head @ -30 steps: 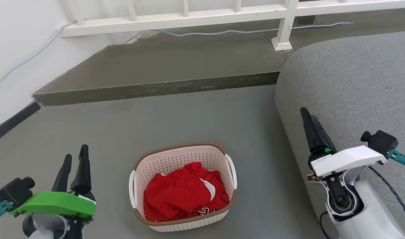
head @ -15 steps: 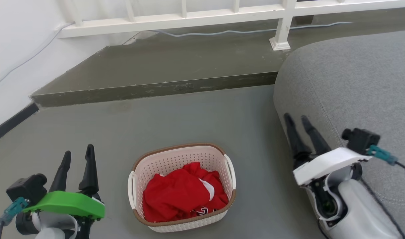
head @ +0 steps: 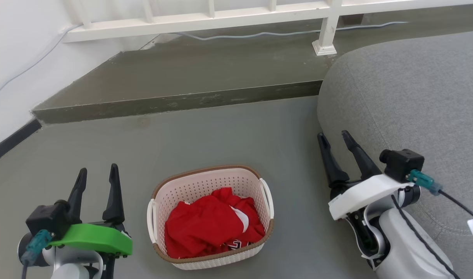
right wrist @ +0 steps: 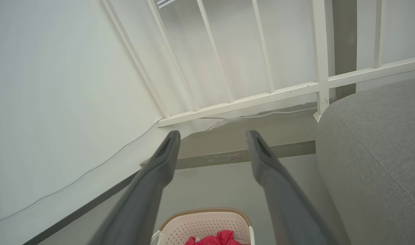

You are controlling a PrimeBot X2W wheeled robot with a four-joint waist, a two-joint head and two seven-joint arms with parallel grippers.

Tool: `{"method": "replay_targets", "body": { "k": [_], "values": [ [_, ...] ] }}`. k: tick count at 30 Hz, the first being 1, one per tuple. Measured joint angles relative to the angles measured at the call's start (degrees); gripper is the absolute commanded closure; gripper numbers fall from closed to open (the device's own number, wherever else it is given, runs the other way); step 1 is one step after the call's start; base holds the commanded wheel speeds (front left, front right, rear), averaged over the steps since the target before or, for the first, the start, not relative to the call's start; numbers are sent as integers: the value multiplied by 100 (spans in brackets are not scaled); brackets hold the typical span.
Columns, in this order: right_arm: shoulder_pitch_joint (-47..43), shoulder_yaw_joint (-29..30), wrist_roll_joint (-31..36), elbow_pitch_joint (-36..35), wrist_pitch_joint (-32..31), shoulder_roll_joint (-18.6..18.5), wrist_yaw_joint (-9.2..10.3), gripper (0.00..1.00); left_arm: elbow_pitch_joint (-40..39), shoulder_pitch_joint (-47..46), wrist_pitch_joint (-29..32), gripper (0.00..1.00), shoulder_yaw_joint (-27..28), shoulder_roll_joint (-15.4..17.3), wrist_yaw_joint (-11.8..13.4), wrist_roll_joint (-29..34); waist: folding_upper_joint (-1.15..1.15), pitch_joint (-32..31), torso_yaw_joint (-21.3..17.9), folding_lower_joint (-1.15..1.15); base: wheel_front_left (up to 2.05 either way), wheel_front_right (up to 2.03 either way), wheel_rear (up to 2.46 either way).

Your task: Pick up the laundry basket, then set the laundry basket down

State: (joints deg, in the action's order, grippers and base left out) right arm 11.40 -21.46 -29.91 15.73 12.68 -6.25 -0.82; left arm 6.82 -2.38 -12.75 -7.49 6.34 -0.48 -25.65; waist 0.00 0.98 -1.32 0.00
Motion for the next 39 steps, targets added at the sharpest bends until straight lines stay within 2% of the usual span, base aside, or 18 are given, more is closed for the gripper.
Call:
{"method": "replay_targets", "body": {
  "k": [8,18,39],
  "values": [
    [49,-121,608,12,149,32,91,0,-70,-1,-152,0,-11,-26,0,580,0,34,-11,0,0,0,0],
    [70,-56,660,55,151,88,91,0,-75,-1,-152,0,66,-98,-11,627,0,52,-3,0,0,0,0],
    [71,113,827,131,175,182,23,0,-19,-2,-152,0,237,-198,-204,682,0,87,-1,0,0,0,0]
  ]
}}
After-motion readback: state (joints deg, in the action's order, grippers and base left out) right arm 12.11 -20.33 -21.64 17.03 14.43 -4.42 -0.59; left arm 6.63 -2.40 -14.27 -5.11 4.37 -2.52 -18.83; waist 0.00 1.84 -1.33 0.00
